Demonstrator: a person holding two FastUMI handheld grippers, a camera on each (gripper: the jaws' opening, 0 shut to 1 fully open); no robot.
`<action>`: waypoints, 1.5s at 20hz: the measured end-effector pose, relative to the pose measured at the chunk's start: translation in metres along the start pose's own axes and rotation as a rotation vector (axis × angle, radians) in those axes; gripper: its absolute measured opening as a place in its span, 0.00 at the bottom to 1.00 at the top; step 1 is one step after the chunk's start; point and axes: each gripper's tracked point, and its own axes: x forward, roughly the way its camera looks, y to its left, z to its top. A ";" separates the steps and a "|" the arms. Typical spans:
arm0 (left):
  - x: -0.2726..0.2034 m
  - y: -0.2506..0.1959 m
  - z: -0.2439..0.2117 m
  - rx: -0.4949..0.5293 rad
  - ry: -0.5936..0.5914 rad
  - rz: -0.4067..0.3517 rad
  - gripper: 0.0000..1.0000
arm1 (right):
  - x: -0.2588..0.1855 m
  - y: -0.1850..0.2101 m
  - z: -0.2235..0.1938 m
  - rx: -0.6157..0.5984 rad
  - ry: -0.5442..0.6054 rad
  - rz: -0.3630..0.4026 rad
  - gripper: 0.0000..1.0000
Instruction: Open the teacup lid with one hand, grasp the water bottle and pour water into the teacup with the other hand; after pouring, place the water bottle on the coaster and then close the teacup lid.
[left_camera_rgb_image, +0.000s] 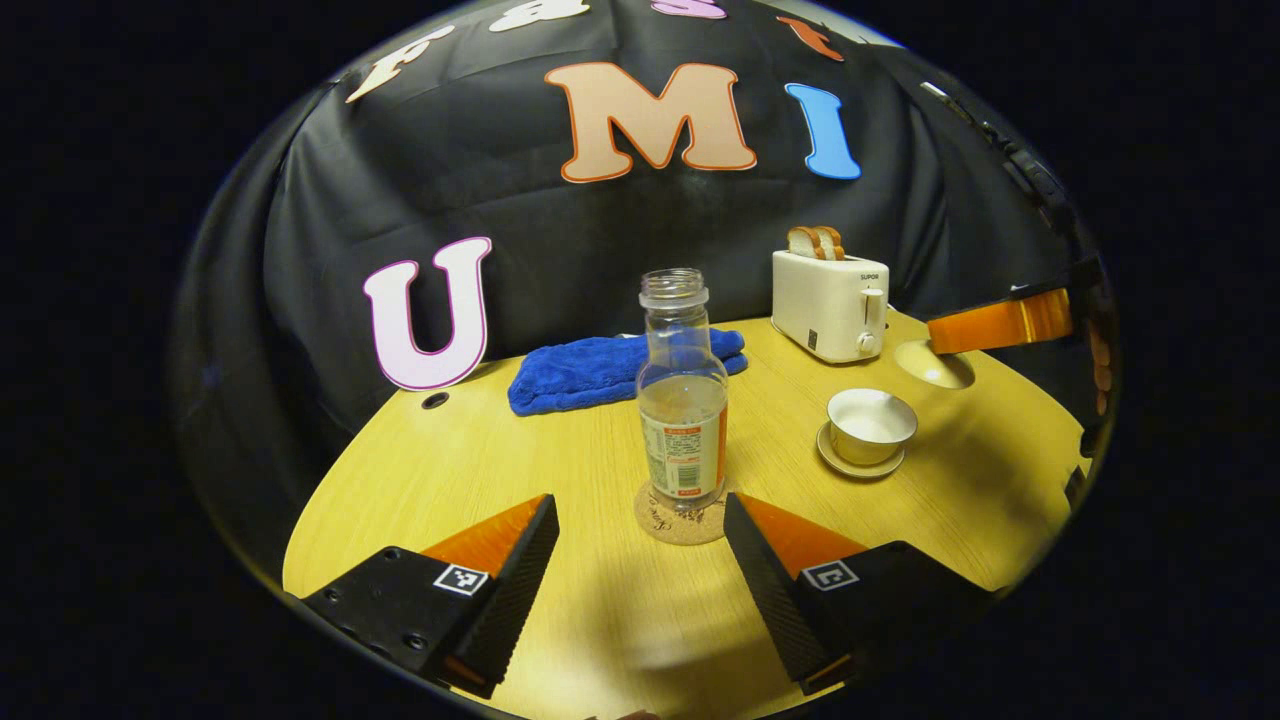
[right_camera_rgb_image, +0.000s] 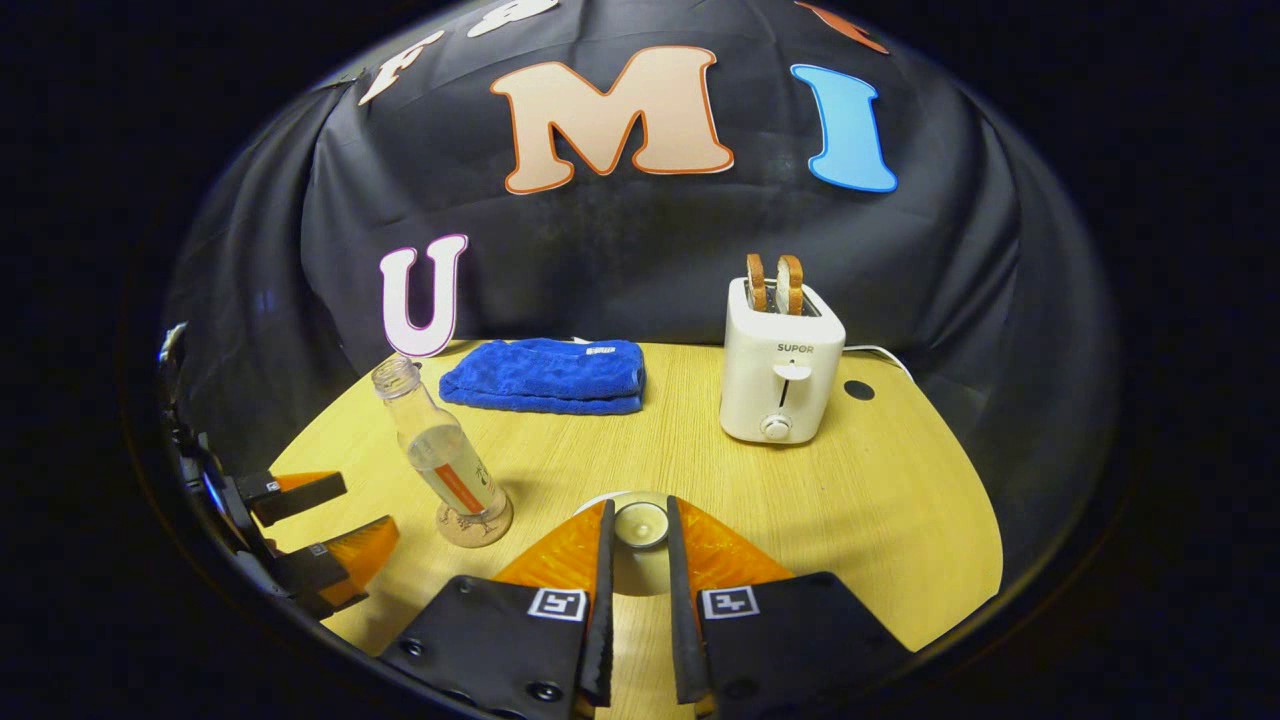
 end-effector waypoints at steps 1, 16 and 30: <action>-0.004 0.004 0.000 -0.001 0.001 0.010 0.97 | 0.004 0.000 0.000 0.003 -0.002 0.001 0.28; -0.045 0.032 0.014 -0.006 -0.040 0.111 0.97 | 0.058 0.017 -0.025 -0.057 0.017 0.048 0.25; -0.051 0.046 0.042 -0.016 -0.085 0.117 0.97 | 0.061 0.019 -0.044 -0.090 0.037 0.027 0.29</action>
